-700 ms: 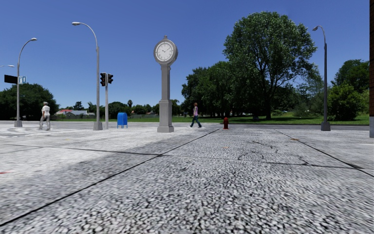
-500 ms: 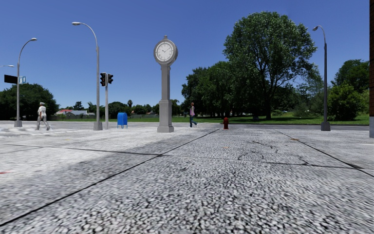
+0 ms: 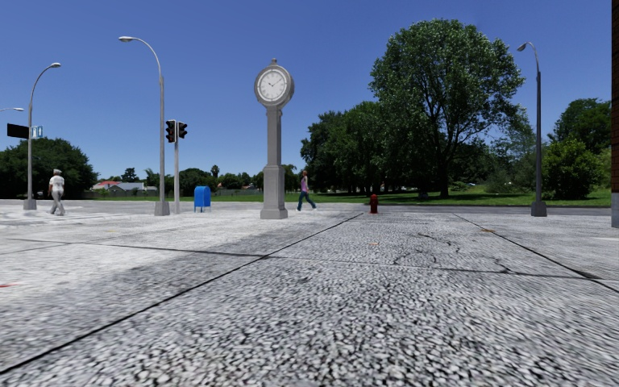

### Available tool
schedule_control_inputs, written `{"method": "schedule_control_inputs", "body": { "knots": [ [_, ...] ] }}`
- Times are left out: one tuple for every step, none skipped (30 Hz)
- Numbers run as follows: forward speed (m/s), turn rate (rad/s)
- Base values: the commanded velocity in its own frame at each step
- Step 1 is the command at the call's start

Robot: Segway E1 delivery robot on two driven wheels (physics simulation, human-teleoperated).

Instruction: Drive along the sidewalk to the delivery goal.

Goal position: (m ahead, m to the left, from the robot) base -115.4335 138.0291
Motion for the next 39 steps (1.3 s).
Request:
{"method": "schedule_control_inputs", "body": {
  "knots": [
    [0.0,0.0],
    [0.0,0.0],
    [0.0,0.0],
    [0.0,0.0],
    [0.0,0.0],
    [0.0,0.0],
    [0.0,0.0],
    [0.0,0.0],
    [0.0,0.0],
    [0.27,0.07],
    [0.52,0.16],
    [0.83,0.24],
    [1.02,0.34],
    [1.09,0.37],
    [1.12,0.37],
    [1.13,0.38],
    [1.17,0.38],
    [1.22,0.39],
    [1.23,0.39],
    [1.24,0.39],
    [1.27,0.43],
    [1.27,0.43],
    [1.29,0.46],
    [1.3,0.47],
    [1.3,0.47],
    [1.3,0.48],
    [1.3,0.51],
    [1.3,0.52],
    [1.3,0.53],
    [1.3,0.53],
    [1.3,0.54],
    [1.3,0.54],
    [1.3,0.54],
    [1.3,0.54],
    [1.3,0.54],
    [1.3,0.54],
    [1.31,0.54],
    [1.31,0.54],
    [1.31,0.54]
  ]
}}
